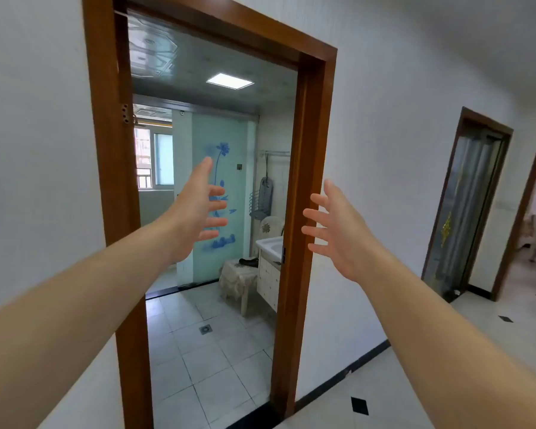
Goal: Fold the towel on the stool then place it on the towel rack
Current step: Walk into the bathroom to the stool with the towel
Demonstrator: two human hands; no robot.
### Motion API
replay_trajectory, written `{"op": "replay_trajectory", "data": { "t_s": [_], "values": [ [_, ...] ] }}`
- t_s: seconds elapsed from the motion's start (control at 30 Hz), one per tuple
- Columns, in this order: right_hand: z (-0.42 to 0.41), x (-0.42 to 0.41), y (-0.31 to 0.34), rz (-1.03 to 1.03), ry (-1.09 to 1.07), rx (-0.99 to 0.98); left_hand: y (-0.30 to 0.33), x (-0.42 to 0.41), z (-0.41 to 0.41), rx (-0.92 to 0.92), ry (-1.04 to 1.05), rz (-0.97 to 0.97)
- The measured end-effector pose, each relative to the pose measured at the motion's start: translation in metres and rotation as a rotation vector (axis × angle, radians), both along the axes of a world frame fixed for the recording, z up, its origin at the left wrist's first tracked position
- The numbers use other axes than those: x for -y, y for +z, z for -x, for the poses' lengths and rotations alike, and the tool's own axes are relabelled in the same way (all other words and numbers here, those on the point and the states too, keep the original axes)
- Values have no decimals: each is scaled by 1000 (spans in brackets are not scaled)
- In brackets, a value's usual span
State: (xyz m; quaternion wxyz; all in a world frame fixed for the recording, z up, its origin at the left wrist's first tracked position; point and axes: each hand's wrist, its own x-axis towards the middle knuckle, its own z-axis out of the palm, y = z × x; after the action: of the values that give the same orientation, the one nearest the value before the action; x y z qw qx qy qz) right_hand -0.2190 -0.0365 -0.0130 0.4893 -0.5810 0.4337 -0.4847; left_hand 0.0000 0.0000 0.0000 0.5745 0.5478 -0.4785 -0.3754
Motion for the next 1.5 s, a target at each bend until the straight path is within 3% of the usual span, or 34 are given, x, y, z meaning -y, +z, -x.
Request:
{"op": "replay_trajectory", "data": {
  "t_s": [0.43,0.8,1.17,1.5],
  "values": [
    [41,131,-36,-54,91,57,-24,108,43,18,126,-5],
    [41,181,-76,-82,109,43,-80,151,58,25,163,-45],
    [11,219,-114,-88,80,26,-112,206,26,-33,137,-32],
    [-55,270,-112,-125,-10,26,-120,269,-49,-115,109,-38]
  ]
}}
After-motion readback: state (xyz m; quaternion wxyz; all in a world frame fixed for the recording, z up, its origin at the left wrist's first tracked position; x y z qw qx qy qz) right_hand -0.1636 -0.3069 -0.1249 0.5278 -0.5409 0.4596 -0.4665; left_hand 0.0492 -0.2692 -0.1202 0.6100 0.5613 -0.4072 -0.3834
